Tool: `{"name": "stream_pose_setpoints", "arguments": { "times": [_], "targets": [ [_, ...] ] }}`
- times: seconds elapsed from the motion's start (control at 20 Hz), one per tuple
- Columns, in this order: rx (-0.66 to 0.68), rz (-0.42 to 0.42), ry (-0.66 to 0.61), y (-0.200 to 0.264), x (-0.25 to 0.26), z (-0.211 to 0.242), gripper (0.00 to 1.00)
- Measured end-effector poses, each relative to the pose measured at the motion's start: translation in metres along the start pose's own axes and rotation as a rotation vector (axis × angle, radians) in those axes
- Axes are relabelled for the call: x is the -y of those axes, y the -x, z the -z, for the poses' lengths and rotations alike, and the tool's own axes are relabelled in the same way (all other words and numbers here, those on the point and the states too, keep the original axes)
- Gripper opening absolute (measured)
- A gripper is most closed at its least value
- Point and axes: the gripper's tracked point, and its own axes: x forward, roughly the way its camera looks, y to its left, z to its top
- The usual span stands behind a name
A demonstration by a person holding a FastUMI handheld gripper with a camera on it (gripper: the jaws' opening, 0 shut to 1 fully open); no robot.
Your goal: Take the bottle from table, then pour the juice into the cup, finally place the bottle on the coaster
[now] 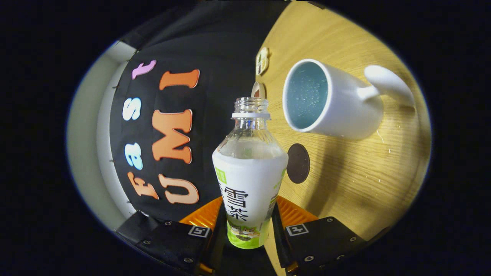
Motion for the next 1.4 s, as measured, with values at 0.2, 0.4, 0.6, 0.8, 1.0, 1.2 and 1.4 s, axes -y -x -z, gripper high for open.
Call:
{"name": "stream_pose_setpoints", "arguments": {
  "times": [0.2, 0.4, 0.6, 0.8, 1.0, 1.2, 1.4],
  "targets": [
    [0.017, -0.017, 0.299, 0.000, -0.008, -0.005, 0.57],
    [0.043, -0.011, 0.502, 0.002, -0.021, -0.018, 0.58],
    [0.083, -0.065, 0.634, 0.002, -0.044, -0.023, 0.57],
    [0.120, -0.076, 0.879, -0.005, -0.063, -0.026, 0.57],
    [0.152, -0.059, 1.095, -0.018, -0.076, -0.020, 0.58],
    [0.191, 0.025, 1.323, -0.041, -0.073, -0.019, 0.57],
    [0.171, 0.053, 1.460, -0.059, -0.058, -0.008, 0.58]
  ]
}}
